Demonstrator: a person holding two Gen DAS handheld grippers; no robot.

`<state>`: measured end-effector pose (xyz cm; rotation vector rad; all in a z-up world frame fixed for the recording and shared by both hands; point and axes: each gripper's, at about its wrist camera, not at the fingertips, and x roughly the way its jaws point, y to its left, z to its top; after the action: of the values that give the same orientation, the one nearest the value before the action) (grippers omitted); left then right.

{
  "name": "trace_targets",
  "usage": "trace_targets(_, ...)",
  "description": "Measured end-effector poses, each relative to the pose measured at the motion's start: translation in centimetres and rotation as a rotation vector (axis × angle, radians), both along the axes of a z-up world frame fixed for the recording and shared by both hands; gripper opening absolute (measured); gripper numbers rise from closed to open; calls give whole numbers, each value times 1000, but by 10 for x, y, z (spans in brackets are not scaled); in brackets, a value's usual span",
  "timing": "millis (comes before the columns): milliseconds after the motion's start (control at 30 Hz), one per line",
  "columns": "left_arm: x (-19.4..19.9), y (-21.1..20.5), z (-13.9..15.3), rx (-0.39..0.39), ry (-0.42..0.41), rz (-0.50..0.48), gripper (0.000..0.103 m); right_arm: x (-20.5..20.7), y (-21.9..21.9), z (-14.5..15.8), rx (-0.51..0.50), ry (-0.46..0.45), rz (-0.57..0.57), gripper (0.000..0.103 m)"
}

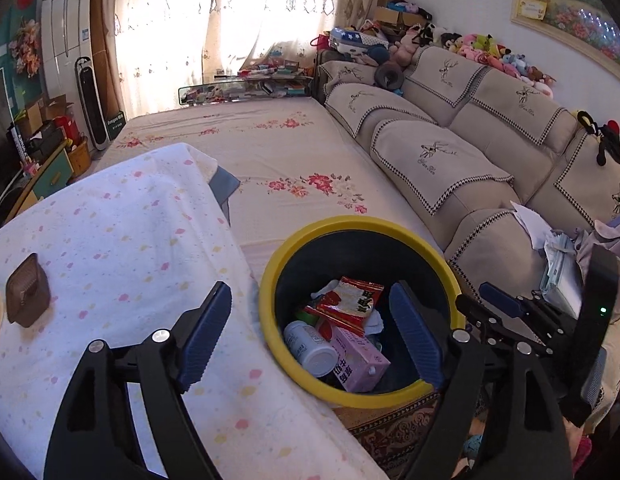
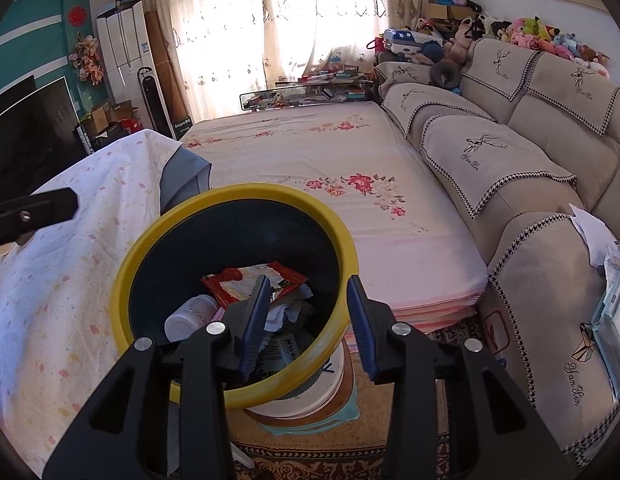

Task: Collect trash
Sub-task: 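Carry the white pill bottle over the bin and open the left gripper, then return the right gripper to the table and grasp the brown plastic tray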

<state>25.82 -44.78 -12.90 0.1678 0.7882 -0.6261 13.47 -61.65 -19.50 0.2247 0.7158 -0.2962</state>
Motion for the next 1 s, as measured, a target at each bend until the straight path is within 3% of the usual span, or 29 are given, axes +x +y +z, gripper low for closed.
trace_targets(333,-43,159,45,-42,-73,221,87,28,51,19,-4,-21,125,39)
trace_targets(667,-76,326,44,-20,-116,478,90,95,170,67,33,-51,401,39)
trace_targets(900,-76,378,22,-51,-74,505,90,166,265,78,44,14,587,39)
trace_targets(1000,-76,388,12,-62,-57,506,90,195,294,72,20,52,613,34)
